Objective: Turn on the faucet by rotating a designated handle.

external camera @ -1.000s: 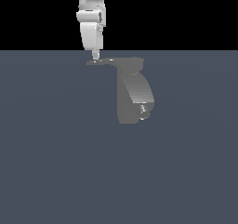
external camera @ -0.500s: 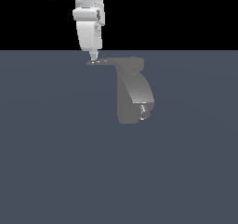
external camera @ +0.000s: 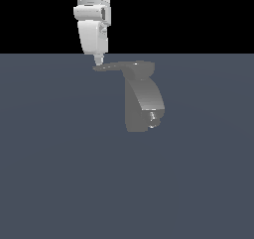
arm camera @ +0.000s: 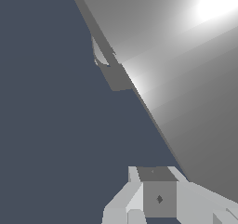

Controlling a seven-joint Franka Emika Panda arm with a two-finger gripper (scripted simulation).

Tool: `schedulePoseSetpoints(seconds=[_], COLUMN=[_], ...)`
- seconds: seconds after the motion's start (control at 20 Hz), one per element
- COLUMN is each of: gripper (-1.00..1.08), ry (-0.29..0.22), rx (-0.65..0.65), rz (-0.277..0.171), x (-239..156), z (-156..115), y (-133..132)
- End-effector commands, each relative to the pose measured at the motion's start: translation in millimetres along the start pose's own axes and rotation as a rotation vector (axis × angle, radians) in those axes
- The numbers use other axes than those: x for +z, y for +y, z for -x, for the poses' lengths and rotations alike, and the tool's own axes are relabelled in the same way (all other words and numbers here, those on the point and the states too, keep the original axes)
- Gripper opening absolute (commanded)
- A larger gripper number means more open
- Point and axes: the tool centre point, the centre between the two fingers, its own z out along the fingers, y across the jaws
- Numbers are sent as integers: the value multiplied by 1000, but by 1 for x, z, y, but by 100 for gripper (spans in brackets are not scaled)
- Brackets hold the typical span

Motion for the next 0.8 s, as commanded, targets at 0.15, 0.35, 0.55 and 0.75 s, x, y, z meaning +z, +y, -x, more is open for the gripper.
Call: schedulePoseSetpoints(seconds=[0.15,0.35,0.55,0.75], gripper=[-100,-100,-100,-100], ry=[1,1,1,0], rx=[-3,-3,-3,-1], rz=[4,4,4,2], x=[0,0,0,0], z=[2,3,3,-4], y=[18,30,39,43])
